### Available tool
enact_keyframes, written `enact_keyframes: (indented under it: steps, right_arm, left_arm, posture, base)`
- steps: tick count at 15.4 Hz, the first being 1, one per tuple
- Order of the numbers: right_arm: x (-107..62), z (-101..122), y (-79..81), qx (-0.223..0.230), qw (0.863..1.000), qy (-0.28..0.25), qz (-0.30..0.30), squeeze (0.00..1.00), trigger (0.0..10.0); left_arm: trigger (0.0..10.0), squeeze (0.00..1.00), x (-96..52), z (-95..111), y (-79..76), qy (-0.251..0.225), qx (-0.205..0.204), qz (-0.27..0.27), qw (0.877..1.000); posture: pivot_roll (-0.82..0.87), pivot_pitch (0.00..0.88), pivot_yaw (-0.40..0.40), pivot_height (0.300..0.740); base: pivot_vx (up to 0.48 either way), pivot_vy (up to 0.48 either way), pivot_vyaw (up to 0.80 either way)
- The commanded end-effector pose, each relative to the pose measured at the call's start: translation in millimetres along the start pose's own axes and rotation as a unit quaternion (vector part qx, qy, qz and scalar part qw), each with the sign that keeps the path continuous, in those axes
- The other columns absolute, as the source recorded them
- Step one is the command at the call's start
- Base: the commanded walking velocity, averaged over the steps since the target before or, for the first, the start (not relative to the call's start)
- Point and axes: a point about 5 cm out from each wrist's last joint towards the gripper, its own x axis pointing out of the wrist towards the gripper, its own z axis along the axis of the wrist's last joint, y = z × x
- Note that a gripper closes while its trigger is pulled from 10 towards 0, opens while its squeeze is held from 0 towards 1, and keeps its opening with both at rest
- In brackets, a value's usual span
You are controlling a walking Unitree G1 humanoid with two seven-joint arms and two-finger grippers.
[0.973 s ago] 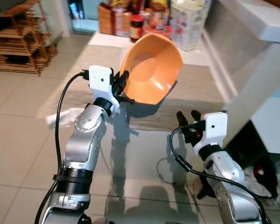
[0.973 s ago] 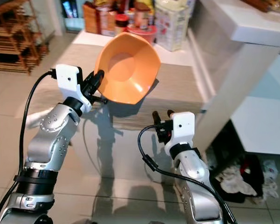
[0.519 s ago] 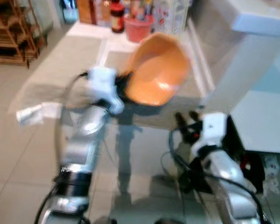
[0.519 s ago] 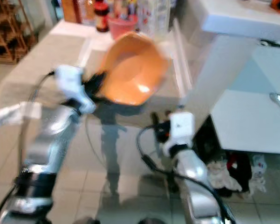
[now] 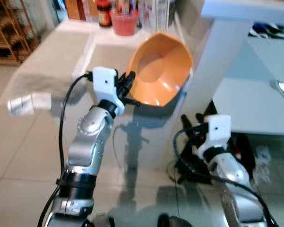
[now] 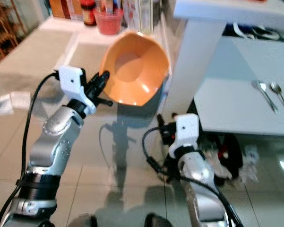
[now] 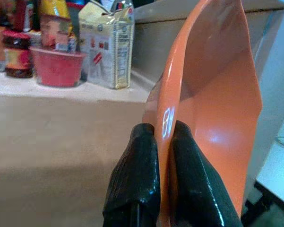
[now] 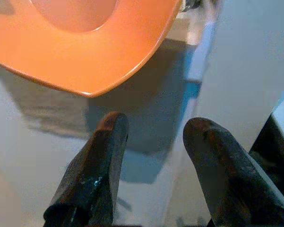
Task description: Setting the table
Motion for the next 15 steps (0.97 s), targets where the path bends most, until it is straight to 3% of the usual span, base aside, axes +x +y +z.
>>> enact_keyframes:
  steps: [1, 5, 15]
  right_arm:
    - [-0.1, 1, -1.2, -0.002, 1.0, -0.001, -0.001, 0.0, 10.0]
    - [-0.2, 0, -1.1, -0.003, 1.0, 0.0, 0.0, 0.0, 10.0]
    - [1.1, 1, -2.7, -0.006, 1.0, -0.003, -0.008, 0.0, 10.0]
  left_arm:
    - [0.0, 0.0, 3.8, 12, -2.8, -0.026, 0.002, -0.007, 1.0]
    - [0.0, 0.0, 5.2, 12, -7.5, -0.028, 0.006, -0.02, 0.999]
    - [0.0, 0.0, 10.4, 10, -20.4, -0.021, 0.023, -0.063, 0.998]
  posture:
    - [-0.06, 0.017, -0.039, 0.736]
    - [-0.06, 0.017, -0.039, 0.736]
    - [-0.07, 0.021, -0.029, 0.736]
  base:
    - [0.0, 0.0, 0.0]
    - [0.0, 0.0, 0.0]
    - [0.0, -0.473, 0.0]
